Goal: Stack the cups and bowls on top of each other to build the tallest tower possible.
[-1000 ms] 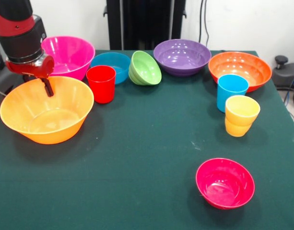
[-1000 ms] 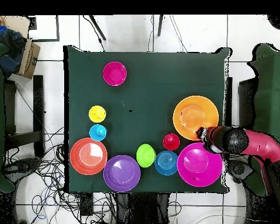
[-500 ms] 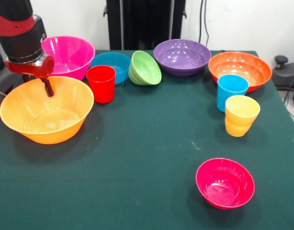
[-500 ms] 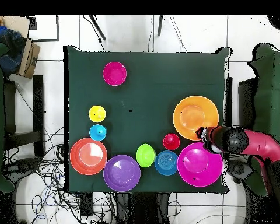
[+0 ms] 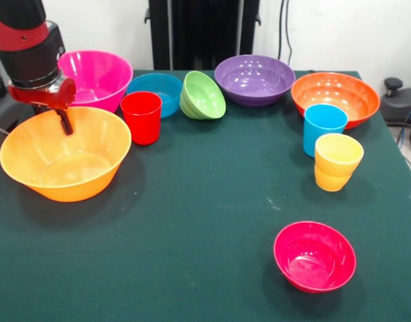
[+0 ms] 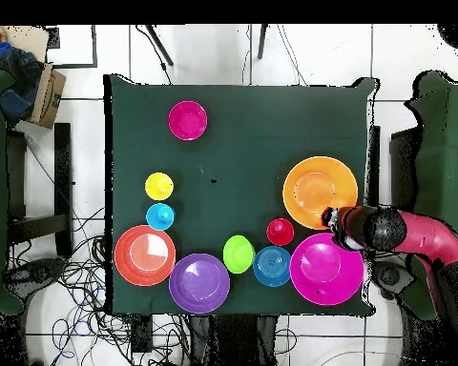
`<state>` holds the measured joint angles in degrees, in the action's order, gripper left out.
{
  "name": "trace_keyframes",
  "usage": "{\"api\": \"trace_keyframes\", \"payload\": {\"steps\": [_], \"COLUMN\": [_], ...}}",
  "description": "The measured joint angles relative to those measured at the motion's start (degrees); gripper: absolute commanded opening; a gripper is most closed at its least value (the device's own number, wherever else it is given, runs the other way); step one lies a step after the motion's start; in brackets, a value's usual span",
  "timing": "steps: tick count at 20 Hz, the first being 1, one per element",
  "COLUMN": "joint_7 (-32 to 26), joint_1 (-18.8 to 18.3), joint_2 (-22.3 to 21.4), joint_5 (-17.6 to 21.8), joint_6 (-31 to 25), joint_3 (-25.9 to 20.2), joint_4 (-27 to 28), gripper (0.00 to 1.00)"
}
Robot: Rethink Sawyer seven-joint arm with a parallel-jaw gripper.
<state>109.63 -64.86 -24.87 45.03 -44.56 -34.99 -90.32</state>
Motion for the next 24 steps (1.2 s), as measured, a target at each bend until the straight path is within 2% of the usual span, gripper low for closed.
{"api": "trace_keyframes", "payload": {"steps": [8, 24], "joint_7": [0.0, 0.0], "joint_1": [0.0, 0.0], "joint_2": [-1.0, -1.3], "joint_5": [-0.2, -0.2], "joint_6": [0.6, 0.6], "joint_3": [-1.5, -1.7], "joint_4": [0.6, 0.5], "gripper": [0.00, 0.00]}}
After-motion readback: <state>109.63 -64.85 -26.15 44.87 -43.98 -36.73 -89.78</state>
